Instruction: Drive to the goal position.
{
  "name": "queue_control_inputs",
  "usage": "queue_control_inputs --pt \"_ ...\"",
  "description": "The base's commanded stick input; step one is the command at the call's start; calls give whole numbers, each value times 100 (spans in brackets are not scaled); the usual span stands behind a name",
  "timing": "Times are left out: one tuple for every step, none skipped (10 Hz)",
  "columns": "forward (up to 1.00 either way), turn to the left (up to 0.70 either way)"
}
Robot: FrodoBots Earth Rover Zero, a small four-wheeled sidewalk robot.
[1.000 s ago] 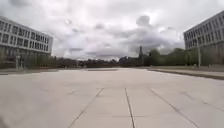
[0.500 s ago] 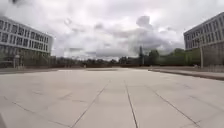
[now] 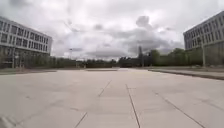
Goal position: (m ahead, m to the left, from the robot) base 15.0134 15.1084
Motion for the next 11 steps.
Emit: queue_control_inputs --pt "70 0" --pt "70 0" --pt "70 0" --pt "70 0" --pt "70 0" --pt "70 0" --pt "70 0" --pt "70 0" --pt "70 0" --pt "70 0" --pt "70 0"
